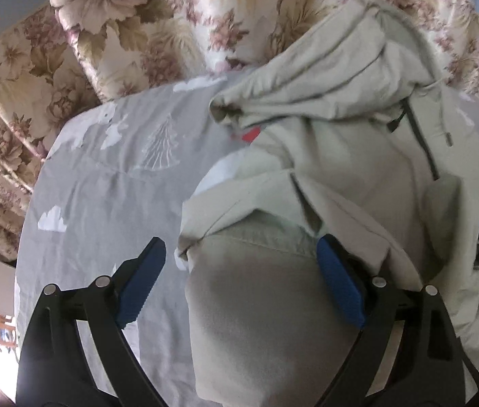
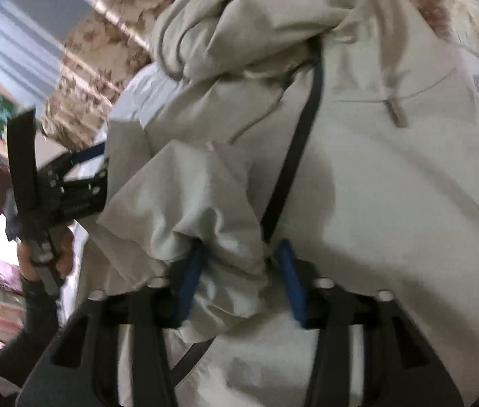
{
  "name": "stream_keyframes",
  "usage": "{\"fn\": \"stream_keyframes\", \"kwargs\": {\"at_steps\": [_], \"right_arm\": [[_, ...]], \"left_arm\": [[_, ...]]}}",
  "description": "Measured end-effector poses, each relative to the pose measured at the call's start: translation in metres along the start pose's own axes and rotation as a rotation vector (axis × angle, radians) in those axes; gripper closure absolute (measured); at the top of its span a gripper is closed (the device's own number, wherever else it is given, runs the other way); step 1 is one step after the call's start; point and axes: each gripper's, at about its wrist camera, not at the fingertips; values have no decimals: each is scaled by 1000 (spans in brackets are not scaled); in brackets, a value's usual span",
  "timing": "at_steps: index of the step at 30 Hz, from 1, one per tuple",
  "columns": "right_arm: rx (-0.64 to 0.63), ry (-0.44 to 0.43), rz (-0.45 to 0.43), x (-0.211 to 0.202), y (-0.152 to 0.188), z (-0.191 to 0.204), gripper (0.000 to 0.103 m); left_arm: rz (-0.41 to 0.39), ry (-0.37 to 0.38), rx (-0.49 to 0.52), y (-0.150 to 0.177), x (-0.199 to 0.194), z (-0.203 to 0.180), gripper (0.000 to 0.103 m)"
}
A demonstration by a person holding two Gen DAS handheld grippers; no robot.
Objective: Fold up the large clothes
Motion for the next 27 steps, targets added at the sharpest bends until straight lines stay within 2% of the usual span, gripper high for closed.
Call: {"fn": "stream_keyframes", "kwargs": {"at_steps": [1, 3, 5, 7, 8, 9, 10, 11, 12, 13, 15, 16, 18, 19, 20, 21, 23, 26, 27], "right_arm": [[-66, 69, -37, -5, 3, 11, 86], [-145, 201, -118, -25, 3, 21, 91], [-234, 446, -252, -58, -2, 28, 93], [-249, 661, -327, -95, -4, 25, 93], [-232, 700, -324, -102, -7, 21, 92], [-211, 742, -282, -106, -7, 13, 86], [-185, 771, -179, -104, -6, -3, 76], [-163, 744, -149, -107, -5, -11, 72], [-139, 689, -163, -119, -5, -19, 62], [-100, 659, -212, -137, -6, -25, 51], [-24, 648, -345, -174, -11, -32, 43], [-15, 625, -370, -182, -9, -35, 43], [-40, 586, -326, -174, -14, -37, 43], [-83, 555, -283, -157, -13, -32, 43], [-117, 534, -247, -145, -11, -30, 45], [-143, 541, -207, -130, -10, -32, 46], [-206, 663, -127, -96, 0, -32, 52], [-249, 711, -10, -62, 16, -42, 58], [-271, 721, -27, -63, 17, -39, 58]], "left_arm": [[3, 2, -10, 1, 0, 2, 13], [-6, -12, -8, 2, -5, 3, 13], [-27, -66, 30, 1, -10, 0, 13], [-32, -98, 55, -1, -11, -4, 13], [-31, -104, 61, -1, -10, -5, 12], [-28, -107, 67, -3, -8, -8, 12], [-25, -105, 65, -4, -7, -9, 12], [-21, -103, 60, -6, -6, -11, 12], [-21, -99, 57, -7, -7, -12, 12], [-30, -85, 55, -9, -10, -15, 12], [-49, -62, 56, -11, -17, -23, 12], [-47, -35, 64, -11, -20, -30, 12], [-34, -1, 91, -11, -19, -42, 11], [-32, -9, 127, -11, -15, -53, 11], [-30, -44, 159, -10, -10, -59, 11], [-24, -122, 203, -8, 0, -64, 11], [-18, -202, 241, -3, 12, -62, 10], [13, -142, 177, 3, 18, -39, 10], [16, -130, 164, 3, 16, -34, 10]]}}
Point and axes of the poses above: each gripper's, at about its wrist camera, not at the fingertips, and x roughly the way its jaws point, z to its left, y to its underside, and after that the axes turned 8 degrees about -z, right-handed
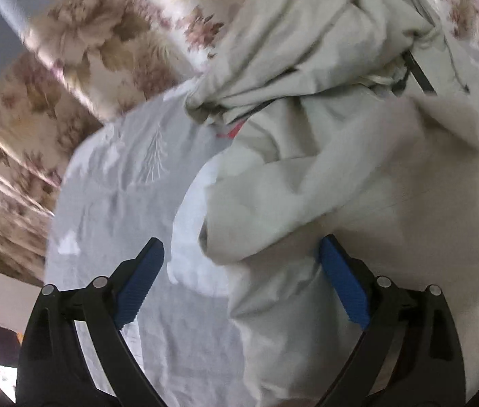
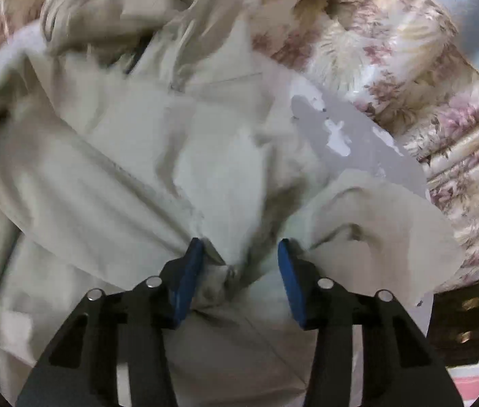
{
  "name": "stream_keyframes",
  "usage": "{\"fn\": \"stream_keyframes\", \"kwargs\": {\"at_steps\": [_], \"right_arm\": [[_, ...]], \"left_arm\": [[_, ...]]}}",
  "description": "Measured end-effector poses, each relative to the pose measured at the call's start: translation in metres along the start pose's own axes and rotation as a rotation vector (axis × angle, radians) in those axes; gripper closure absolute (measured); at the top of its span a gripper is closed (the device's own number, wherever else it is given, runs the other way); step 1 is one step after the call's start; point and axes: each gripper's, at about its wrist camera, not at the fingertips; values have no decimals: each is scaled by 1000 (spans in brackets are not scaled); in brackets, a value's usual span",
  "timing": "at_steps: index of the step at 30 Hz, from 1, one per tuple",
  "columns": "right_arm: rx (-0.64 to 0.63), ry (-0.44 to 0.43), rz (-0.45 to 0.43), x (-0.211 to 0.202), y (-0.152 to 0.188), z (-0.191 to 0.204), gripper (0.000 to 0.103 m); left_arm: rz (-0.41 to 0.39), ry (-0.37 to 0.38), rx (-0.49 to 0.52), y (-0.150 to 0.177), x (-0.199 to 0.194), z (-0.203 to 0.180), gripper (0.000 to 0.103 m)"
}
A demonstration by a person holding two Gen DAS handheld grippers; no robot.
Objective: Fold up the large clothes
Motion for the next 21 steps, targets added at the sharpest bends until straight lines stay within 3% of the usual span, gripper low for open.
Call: {"fn": "stream_keyframes", "kwargs": {"at_steps": [3, 4, 5, 7, 8, 12, 14, 17, 21], "right_arm": [[135, -111, -72, -25, -9, -34, 54], [224, -118, -129, -40, -7, -62, 52], [318, -94, -184, -56, -5, -98, 48], [478, -40, -246, -73, 9, -162, 29], [566, -1, -259, -76, 23, -199, 28], [778, 99, -193, -46, 76, -295, 28], [920, 71, -156, -13, 109, -337, 28], [1108, -21, -132, 32, 156, -367, 28], [1139, -139, -201, 47, 157, -349, 29]], "left_arm": [[-23, 17, -20, -2, -13, 7, 11], [-40, 31, -36, -3, -23, 11, 11], [-60, 50, -55, -4, -33, 16, 11], [-100, 75, -84, -6, -49, 23, 5], [-119, 74, -93, -7, -54, 26, 3], [-140, 52, -107, -11, -64, 33, 3], [-134, 39, -112, -11, -64, 33, 3], [-104, 57, -124, -5, -63, 32, 3], [-82, 44, -129, 1, -64, 32, 3]]}}
Point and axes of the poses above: each gripper's, at about its wrist camera, not at the fingertips, and x roughly the way its jaws point, z to its left, y to its underside, and after that the axes turned 8 degrees about -z, right-handed
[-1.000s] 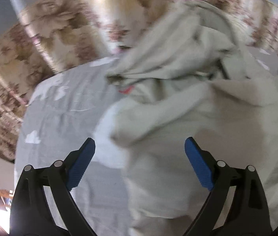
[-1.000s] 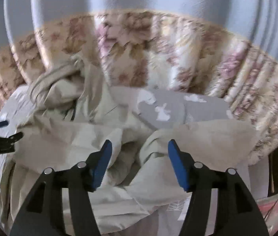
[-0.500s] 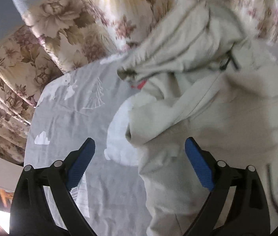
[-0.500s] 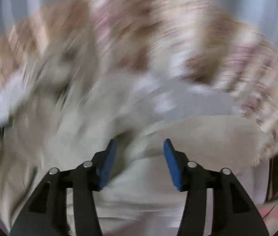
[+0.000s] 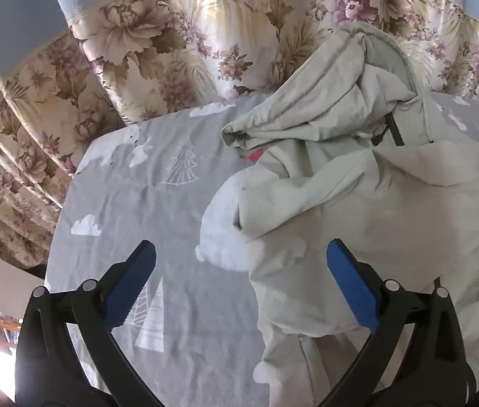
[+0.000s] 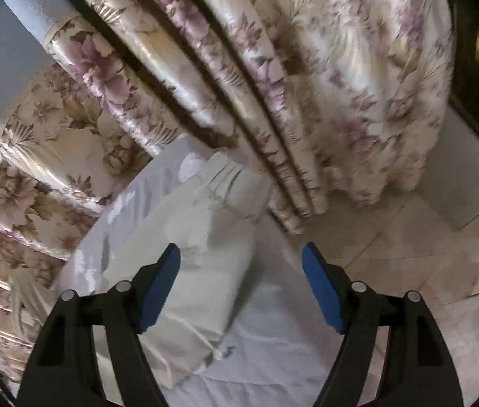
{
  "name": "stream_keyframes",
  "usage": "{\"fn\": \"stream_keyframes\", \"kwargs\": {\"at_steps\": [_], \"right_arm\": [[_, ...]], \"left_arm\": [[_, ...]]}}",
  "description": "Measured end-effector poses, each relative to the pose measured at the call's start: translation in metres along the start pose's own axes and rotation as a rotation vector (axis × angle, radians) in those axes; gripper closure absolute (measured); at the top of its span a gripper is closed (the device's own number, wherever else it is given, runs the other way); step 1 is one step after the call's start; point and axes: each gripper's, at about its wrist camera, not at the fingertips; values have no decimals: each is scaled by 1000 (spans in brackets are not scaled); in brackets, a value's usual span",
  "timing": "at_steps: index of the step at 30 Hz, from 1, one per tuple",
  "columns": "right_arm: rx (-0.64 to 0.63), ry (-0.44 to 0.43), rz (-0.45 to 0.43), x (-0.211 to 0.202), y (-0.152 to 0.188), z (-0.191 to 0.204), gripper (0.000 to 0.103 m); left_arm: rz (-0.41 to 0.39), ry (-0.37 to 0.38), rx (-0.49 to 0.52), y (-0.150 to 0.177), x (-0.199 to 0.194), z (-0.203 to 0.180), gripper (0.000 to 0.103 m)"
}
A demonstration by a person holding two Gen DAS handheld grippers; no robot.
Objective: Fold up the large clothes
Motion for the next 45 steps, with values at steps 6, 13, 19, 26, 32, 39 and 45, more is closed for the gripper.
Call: {"fn": "stream_keyframes", "kwargs": {"at_steps": [6, 13, 19, 26, 32, 39, 45], "right_arm": [[-138, 124, 12, 9, 9, 24, 98], [-325, 467, -159, -75, -22, 8, 101], [-553, 532, -262, -110, 1, 66, 101], [-616, 131, -264, -141, 37, 183, 101], [-693, -179, -135, -137, 103, 306, 101], [-880, -385, 91, -86, 262, 418, 101], [-973, -370, 408, -44, 354, 409, 95]], "left_arm": [[5, 9, -14, -1, -5, -3, 3], [-18, 4, 2, 0, -15, -3, 3], [-5, 59, -19, 0, -6, -6, 3], [20, 47, 50, 11, 1, -13, 3], [-10, 57, -12, 10, -12, 16, 3], [-17, 48, -97, 17, -19, 44, 3], [18, 22, -107, 29, -17, 55, 3]]}}
Point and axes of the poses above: each gripper's, at about its wrist camera, not at the fingertips, and x roughly the way its jaws point, z to its left, y to its underside, and after that the axes turned 8 degrees about -z, right-handed
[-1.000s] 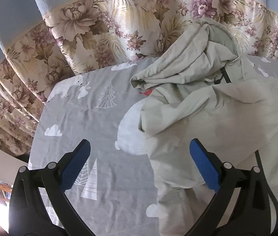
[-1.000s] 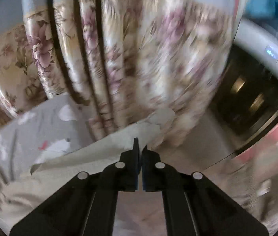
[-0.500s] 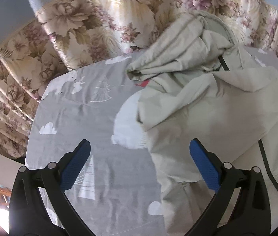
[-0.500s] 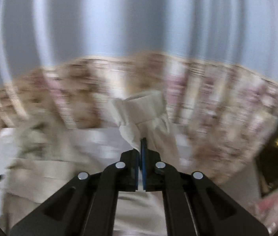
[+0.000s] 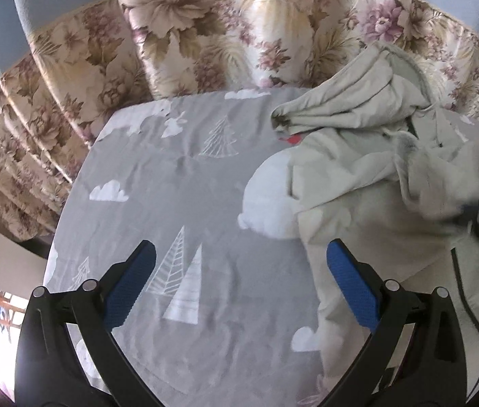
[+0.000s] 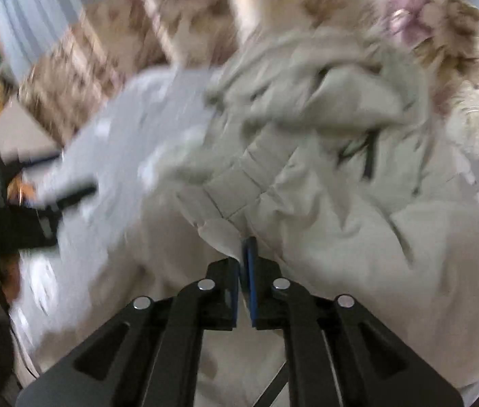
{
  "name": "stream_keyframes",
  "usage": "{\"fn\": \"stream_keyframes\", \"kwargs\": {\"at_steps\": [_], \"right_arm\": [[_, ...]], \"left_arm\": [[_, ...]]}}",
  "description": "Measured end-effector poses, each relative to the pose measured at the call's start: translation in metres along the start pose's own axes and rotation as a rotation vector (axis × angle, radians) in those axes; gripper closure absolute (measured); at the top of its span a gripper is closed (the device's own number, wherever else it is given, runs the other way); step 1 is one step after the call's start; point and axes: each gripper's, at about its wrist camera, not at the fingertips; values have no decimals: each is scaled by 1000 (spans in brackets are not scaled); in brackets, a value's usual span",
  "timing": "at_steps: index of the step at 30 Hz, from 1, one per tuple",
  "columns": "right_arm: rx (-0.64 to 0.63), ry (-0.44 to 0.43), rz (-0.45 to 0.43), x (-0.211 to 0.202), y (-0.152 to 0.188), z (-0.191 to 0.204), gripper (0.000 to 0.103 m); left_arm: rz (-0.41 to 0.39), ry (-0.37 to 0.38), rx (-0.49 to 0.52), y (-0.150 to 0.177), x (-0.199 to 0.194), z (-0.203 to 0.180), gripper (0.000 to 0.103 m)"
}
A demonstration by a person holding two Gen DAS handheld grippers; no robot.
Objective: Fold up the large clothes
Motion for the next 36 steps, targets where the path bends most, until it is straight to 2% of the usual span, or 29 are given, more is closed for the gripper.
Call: {"fn": "stream_keyframes", "kwargs": {"at_steps": [2, 4, 5, 8, 11, 14, 16, 17, 20, 22, 24, 26, 28, 30, 33, 35, 36], "right_arm": [[41, -56, 15, -18, 8, -7, 82], [76, -99, -43, -51, 12, -18, 26], [73, -86, -88, -68, 13, -25, 22], [95, 35, -188, -110, 17, -60, 22], [203, 145, -239, -136, 26, -111, 22], [281, 305, -274, -150, 42, -161, 22], [342, 338, -271, -149, 52, -191, 22], [372, 347, -263, -147, 57, -201, 22], [434, 354, -242, -132, 69, -222, 22], [444, 326, -264, -131, 72, -221, 23], [410, 320, -300, -130, 66, -204, 23], [361, 317, -331, -134, 60, -190, 24], [299, 324, -338, -135, 51, -172, 24], [241, 323, -324, -127, 39, -153, 24], [150, 336, -260, -103, 31, -127, 27], [78, 372, -176, -77, 31, -112, 38], [59, 391, -142, -68, 33, -110, 47]], "left_arm": [[7, 7, 6, 1, 0, -2, 3], [7, 15, 15, -1, 0, -11, 3], [2, 30, 19, -4, 0, -17, 3], [-3, 92, 39, -9, 1, -43, 3], [19, 155, 88, -13, 10, -81, 3], [44, 162, 144, -12, 24, -114, 3], [79, 190, 159, -11, 37, -133, 4], [88, 202, 156, -10, 42, -139, 8], [111, 290, 147, -9, 54, -155, 66], [92, 290, 133, -13, 53, -156, 70], [38, 325, 103, -20, 36, -146, 95], [-28, 315, 70, -29, 14, -128, 95], [-117, 252, 73, -35, -14, -105, 95], [-154, 179, 88, -37, -28, -83, 95], [-81, 137, 93, -23, -16, -58, 91], [-12, 128, 88, -10, 7, -54, 86], [16, 123, 83, -3, 18, -52, 83]]}}
Point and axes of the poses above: each gripper's, at about its wrist camera, not at the fingertips, and x roughly the way its jaws point, z to its left, y to its underside, and after that the axes turned 8 degrees about -z, right-handed
